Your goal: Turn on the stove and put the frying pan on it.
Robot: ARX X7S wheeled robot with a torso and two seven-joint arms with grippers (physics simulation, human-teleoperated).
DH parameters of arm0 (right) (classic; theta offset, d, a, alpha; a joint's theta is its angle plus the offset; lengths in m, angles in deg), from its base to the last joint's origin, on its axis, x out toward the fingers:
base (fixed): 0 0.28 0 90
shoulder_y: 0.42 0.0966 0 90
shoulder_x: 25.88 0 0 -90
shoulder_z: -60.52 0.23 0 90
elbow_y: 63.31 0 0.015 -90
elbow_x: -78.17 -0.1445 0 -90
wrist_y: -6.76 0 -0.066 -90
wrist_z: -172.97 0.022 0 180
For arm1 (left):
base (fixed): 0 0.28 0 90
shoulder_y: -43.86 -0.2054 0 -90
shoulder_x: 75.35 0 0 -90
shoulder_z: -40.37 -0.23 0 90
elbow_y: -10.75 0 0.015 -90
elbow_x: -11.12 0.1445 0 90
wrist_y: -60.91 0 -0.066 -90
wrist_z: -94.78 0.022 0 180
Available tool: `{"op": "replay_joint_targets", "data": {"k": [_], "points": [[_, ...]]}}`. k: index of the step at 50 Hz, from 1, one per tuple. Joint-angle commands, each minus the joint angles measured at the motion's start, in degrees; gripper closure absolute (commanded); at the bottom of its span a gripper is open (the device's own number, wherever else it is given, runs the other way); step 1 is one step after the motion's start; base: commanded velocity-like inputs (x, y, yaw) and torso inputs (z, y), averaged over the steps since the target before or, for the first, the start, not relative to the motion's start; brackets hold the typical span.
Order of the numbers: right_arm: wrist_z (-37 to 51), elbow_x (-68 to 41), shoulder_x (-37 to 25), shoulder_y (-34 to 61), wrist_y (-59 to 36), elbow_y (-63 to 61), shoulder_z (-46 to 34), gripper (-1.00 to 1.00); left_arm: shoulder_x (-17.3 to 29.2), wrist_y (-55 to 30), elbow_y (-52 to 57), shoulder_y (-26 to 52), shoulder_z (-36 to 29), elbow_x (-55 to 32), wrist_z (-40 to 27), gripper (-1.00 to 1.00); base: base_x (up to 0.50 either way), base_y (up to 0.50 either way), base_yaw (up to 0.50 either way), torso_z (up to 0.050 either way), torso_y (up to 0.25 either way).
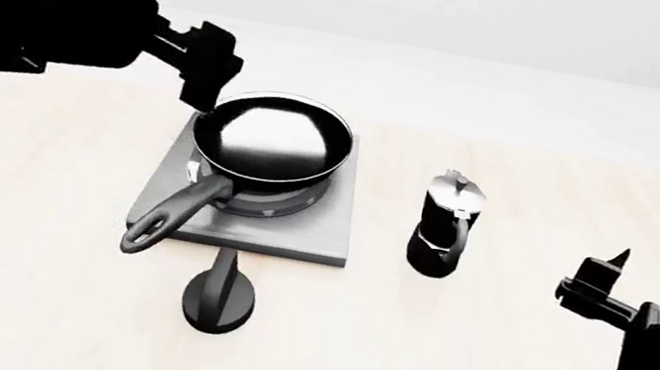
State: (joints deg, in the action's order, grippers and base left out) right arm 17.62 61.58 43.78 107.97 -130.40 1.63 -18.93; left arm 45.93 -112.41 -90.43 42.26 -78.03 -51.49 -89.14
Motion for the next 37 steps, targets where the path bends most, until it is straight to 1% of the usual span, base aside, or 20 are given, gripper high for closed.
{"op": "replay_joint_targets", "data": {"k": [1,4,5,7,9,13,15,21,24,28,33,37], "points": [[-2.8,-1.9,-0.5,2.0,0.8,-3.5,-2.3,-1.0,6.0,4.6,17.1,-7.7,1.2,-15.1,-4.4,-1.0,0.0,0.0,0.0,0.0,0.0],[-4.6,-2.6,-1.1,2.8,1.0,-4.8,-4.3,-1.0,6.0,5.3,18.7,-8.1,0.2,-14.7,-2.3,-1.0,0.0,0.0,0.0,0.0,0.0],[-4.7,-1.9,-1.2,3.0,1.6,-5.2,-5.9,-1.0,6.8,7.6,22.0,-8.7,-2.1,-11.5,1.8,-1.0,0.0,0.0,0.0,0.0,0.0],[-6.3,-3.2,-1.3,3.4,1.6,-5.7,-6.4,-1.0,6.5,7.6,22.0,-9.1,-3.3,-10.6,2.1,-1.0,0.0,0.0,0.0,0.0,0.0],[-7.2,-2.8,-1.5,3.0,3.4,-6.6,-7.9,-1.0,6.5,9.4,23.4,-9.8,-5.4,-8.2,4.6,-1.0,0.0,0.0,0.0,0.0,0.0],[-11.5,-2.4,-3.5,0.8,8.3,-10.0,-11.6,-1.0,6.2,11.1,23.7,-10.5,-6.3,-6.6,5.6,-1.0,0.0,0.0,0.0,0.0,0.0],[-13.5,-4.4,-3.4,-0.1,9.8,-11.3,-11.2,-1.0,6.0,12.1,23.8,-11.1,-7.0,-5.5,6.2,-1.0,0.0,0.0,0.0,0.0,0.0],[-15.3,-5.2,-3.9,-1.0,11.6,-12.2,-11.6,-1.0,6.1,13.8,24.8,-11.6,-7.7,-4.2,7.0,-1.0,0.0,0.0,0.0,0.0,0.0],[-15.2,-4.9,-4.0,-1.0,11.9,-12.3,-11.7,-1.0,6.3,14.3,25.4,-11.6,-7.4,-4.3,7.0,-1.0,0.0,0.0,0.0,0.0,0.0],[-15.4,-4.0,-4.0,-1.5,14.8,-13.3,-11.6,-1.0,6.5,15.0,26.4,-11.8,-6.7,-4.7,6.7,-1.0,0.0,0.0,0.0,0.0,0.0],[-15.3,-4.6,-4.0,-1.3,14.6,-14.0,-11.3,-1.0,6.6,15.3,26.8,-12.0,-6.9,-4.5,6.8,-1.0,0.0,0.0,0.0,0.0,0.0],[-15.2,-3.9,-3.8,-1.7,17.0,-14.7,-10.8,-1.0,6.5,15.6,27.9,-12.0,-7.2,-4.3,6.5,-1.0,0.0,0.0,0.0,0.0,0.0]]}}
